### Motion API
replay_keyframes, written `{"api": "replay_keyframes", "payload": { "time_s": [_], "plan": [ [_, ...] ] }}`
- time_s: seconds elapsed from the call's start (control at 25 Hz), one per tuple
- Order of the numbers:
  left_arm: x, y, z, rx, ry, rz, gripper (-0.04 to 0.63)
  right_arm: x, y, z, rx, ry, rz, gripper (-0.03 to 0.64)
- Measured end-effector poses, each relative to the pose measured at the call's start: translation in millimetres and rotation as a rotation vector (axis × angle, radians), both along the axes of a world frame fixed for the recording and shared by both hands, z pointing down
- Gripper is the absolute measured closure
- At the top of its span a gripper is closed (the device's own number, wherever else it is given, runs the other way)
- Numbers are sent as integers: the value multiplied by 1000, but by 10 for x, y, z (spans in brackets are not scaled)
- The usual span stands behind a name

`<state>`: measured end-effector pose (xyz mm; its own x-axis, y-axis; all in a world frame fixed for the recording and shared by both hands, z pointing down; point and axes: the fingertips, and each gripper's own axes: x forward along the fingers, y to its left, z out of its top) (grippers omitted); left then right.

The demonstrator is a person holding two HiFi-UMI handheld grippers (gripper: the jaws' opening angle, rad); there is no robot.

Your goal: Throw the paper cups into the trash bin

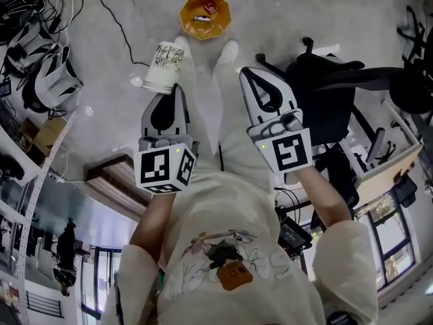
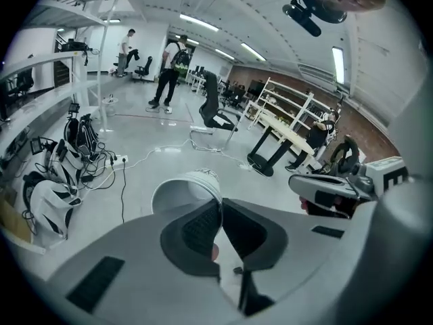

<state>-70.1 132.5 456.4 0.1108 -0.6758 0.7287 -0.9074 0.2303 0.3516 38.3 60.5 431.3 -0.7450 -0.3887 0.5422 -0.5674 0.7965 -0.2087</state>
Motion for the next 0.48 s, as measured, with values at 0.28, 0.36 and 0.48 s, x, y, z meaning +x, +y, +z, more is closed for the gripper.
{"api": "replay_keyframes", "payload": {
  "time_s": [0.28, 0.36, 0.48],
  "plan": [
    [60, -83, 893, -115, 59, -6, 574, 6, -174, 926, -87, 57, -8, 609],
    [65, -161, 1122, -125, 70, 1, 574, 2, -230, 1192, -94, 77, -17, 609],
    [66, -162, 1390, -157, 64, 12, 574, -24, -215, 1520, -97, 102, -25, 609]
  ]
}}
